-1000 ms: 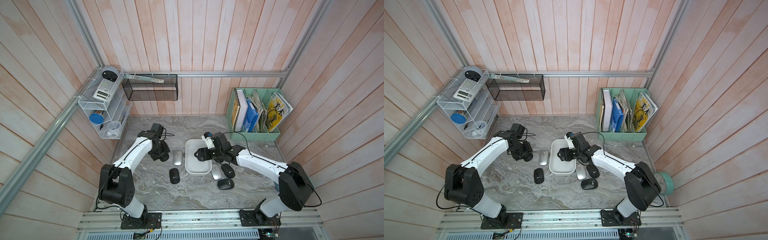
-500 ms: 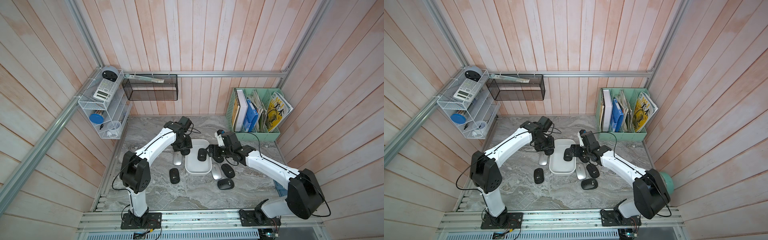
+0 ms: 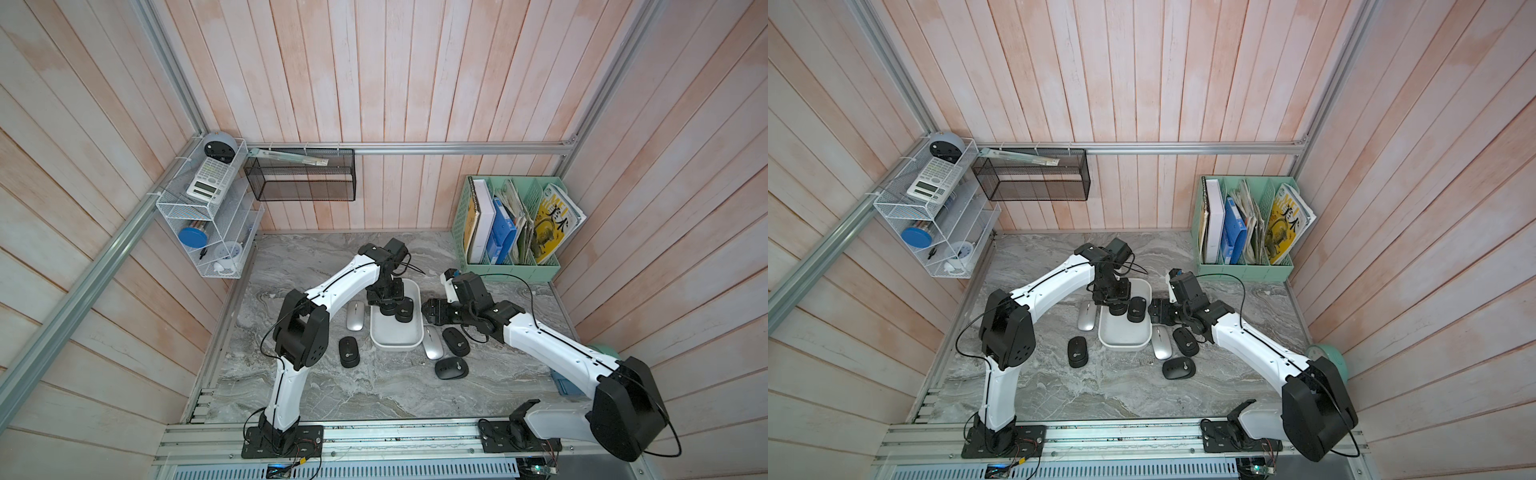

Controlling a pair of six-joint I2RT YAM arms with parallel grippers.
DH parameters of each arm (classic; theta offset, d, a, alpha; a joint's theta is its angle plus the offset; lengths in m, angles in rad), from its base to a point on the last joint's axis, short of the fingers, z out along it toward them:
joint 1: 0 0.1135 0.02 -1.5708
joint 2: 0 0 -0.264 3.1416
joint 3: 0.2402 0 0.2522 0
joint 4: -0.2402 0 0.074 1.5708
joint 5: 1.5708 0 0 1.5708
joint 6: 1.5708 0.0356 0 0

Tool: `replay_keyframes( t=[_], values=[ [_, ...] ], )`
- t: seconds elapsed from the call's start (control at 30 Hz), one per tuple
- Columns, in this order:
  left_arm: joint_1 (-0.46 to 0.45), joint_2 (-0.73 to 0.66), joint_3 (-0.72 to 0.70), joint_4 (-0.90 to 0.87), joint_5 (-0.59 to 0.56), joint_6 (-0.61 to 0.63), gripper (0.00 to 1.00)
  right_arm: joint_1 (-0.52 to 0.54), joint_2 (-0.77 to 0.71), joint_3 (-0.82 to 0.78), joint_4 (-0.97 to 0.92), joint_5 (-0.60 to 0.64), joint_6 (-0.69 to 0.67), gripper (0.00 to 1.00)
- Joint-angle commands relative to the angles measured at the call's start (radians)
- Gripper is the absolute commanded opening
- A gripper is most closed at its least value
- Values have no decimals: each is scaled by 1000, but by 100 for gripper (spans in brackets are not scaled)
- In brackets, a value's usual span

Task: Put the mouse in the storage box
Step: Place the mouse in the storage box.

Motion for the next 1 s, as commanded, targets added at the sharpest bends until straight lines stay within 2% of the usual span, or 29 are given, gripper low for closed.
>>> replay_keyframes(
  t=[0.0, 0.27, 0.97],
  values=[
    [0, 32, 42, -27, -20, 22, 50, -10, -24, -7, -37, 13, -3, 83],
    [2, 94, 59, -29, -111, 17, 50, -15, -39, -30, -39, 10, 2, 83],
    [24, 195, 62, 52, -112, -39, 46, -19, -63, -63, -42, -4, 0, 83]
  ],
)
